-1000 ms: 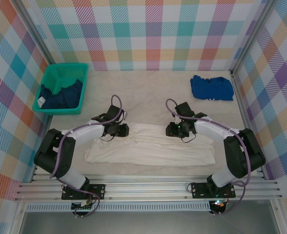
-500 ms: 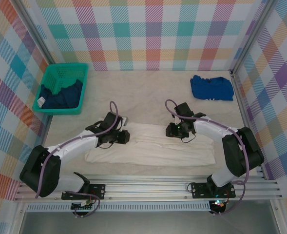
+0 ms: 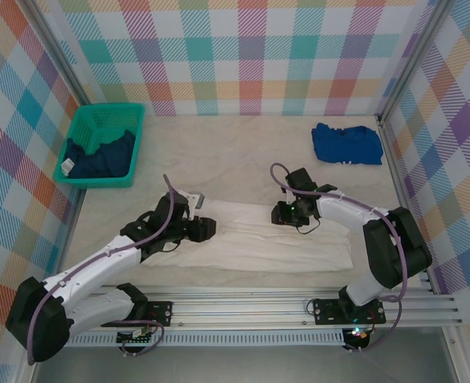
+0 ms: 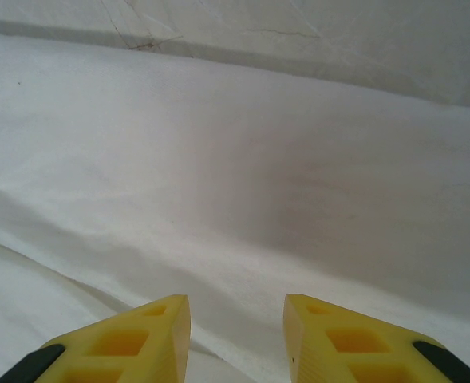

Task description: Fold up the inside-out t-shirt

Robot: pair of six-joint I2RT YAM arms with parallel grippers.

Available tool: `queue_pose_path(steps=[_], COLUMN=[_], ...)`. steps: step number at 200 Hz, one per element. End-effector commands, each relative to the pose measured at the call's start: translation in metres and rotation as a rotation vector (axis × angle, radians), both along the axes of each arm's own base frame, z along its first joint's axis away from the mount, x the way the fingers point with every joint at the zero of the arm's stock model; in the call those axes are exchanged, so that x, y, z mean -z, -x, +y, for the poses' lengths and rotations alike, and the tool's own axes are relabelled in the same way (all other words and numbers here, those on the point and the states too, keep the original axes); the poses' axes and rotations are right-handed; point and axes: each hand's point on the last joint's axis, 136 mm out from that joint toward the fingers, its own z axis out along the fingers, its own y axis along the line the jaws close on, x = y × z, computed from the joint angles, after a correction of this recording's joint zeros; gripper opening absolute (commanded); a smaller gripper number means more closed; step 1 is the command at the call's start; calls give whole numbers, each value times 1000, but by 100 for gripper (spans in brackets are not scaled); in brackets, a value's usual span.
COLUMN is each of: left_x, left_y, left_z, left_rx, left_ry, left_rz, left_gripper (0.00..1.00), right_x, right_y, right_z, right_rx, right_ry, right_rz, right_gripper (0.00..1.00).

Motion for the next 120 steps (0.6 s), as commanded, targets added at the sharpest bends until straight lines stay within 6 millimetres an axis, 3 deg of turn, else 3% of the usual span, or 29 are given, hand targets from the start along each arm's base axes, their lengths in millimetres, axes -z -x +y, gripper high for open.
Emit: queue_pose_path(steps=[1, 17, 46, 67, 120], left_x=[12, 18, 28, 41, 59], left_y=[-19, -29, -42, -43, -29], left_z=[24, 18, -10, -12, -19], left_rx=[-135, -121, -59, -43, 61], left_ry=[-134, -160, -124, -156, -189], left_rz=[8, 23, 90, 124, 187], left_gripper=[52, 53, 54, 53, 34], right_x=[-8, -8, -8, -9, -7], right_y=[-3, -3, -2, 0, 0], right_z=[1, 2, 5, 3, 4], right_rx=[-6, -6, -7, -4, -3], right_ry=[-3, -8, -20, -18, -22], right_rz=[-24, -25, -13, -21, -14], right_gripper=[36, 36, 36, 37, 37])
